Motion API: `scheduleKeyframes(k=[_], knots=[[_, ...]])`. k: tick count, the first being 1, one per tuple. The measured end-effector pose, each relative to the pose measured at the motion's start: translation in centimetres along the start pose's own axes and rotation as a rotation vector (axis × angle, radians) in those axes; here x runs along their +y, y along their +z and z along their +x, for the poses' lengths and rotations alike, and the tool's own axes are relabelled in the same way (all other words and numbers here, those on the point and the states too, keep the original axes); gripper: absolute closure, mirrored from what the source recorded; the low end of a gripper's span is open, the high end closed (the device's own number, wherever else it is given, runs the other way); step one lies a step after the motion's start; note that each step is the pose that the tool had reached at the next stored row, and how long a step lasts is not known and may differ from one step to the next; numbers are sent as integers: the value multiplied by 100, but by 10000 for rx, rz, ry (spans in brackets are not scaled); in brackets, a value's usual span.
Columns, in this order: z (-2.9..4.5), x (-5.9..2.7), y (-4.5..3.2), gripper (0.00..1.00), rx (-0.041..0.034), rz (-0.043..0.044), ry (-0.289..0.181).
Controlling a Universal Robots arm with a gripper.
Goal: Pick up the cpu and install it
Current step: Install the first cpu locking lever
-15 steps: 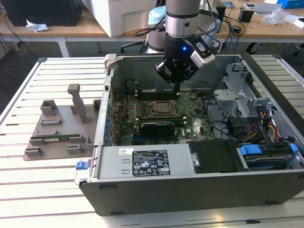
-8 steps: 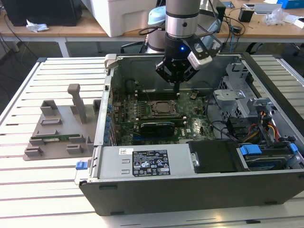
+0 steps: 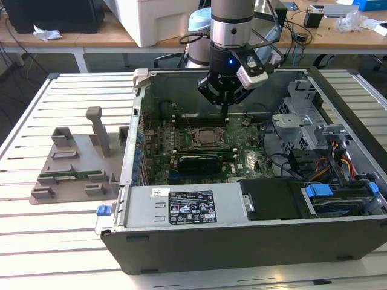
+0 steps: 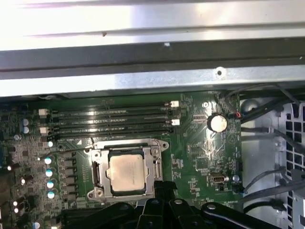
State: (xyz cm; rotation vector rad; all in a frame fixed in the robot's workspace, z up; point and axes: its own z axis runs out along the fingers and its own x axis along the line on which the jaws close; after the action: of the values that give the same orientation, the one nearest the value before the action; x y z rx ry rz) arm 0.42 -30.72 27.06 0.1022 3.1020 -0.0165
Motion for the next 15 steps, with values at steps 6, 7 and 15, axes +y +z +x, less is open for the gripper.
scheduleKeyframes(k=[6, 7, 15], knots=[[-22, -1, 4, 89, 584, -23, -1], [-22, -1, 5, 89, 587, -23, 0], [514, -36, -11, 89, 585, -48, -2]])
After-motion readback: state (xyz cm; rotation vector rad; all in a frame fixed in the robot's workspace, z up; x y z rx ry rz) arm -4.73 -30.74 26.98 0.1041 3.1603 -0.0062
